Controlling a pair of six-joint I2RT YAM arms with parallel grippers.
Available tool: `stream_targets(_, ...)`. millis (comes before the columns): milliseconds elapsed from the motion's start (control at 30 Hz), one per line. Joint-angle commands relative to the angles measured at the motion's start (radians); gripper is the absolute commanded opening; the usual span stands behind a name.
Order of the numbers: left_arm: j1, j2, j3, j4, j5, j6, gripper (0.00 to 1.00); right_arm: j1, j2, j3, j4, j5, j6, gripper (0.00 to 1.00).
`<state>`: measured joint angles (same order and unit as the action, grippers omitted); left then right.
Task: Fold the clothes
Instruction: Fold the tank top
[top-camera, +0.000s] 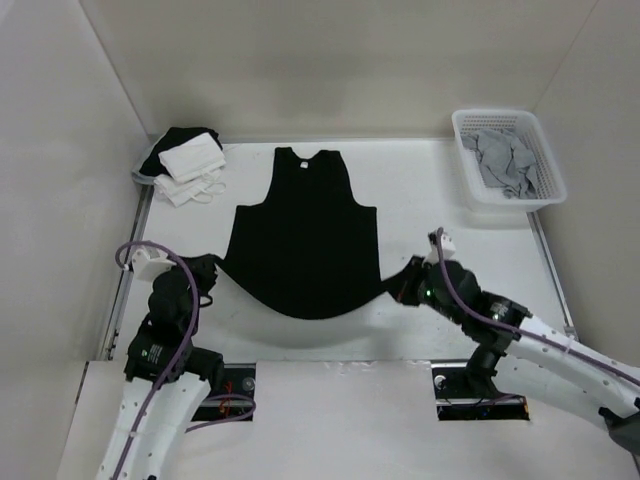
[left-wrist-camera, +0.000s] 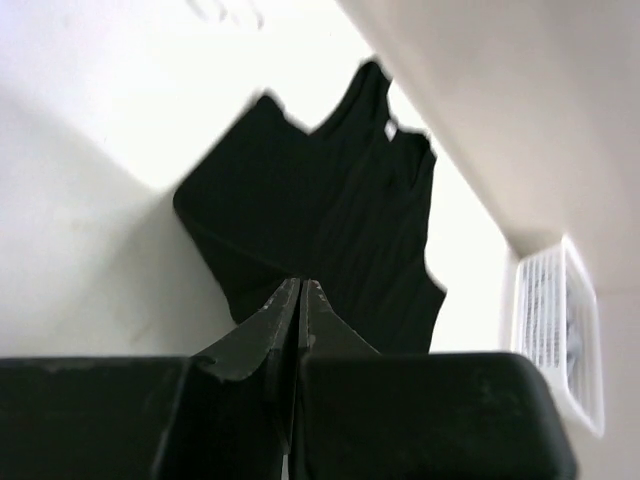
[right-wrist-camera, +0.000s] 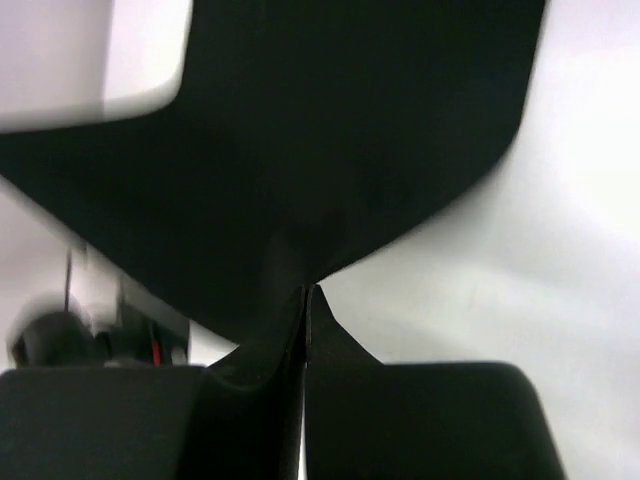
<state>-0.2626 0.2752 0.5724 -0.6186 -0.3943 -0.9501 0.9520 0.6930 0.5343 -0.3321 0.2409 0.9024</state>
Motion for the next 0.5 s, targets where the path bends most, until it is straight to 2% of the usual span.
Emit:
stream_targets(0, 0.019, 0.203, 0.038, 0.320, -0.063, 0.069, 0.00, -0.217, 0.153, 0.153, 0.166, -0.075, -0.189, 0.00)
stream_targets(100, 0.052, 0.414, 0.061, 0.539, -0.080, 0.092, 0.00, -0.404, 0.333, 0.252, 0.299, -0.187, -0.238, 0.00)
stream_targets(267, 0.113, 0.818, 0.182, 0.839, -0.094, 0.083, 0.00, -0.575, 0.669, 0.495, 0.421, -0.296, -0.252, 0.00)
stream_targets(467, 0.170, 1.258, 0.478, 1.008, -0.071, 0.108, 0.00, -0.701, 1.049, 0.869, 0.439, -0.376, -0.240, 0.00)
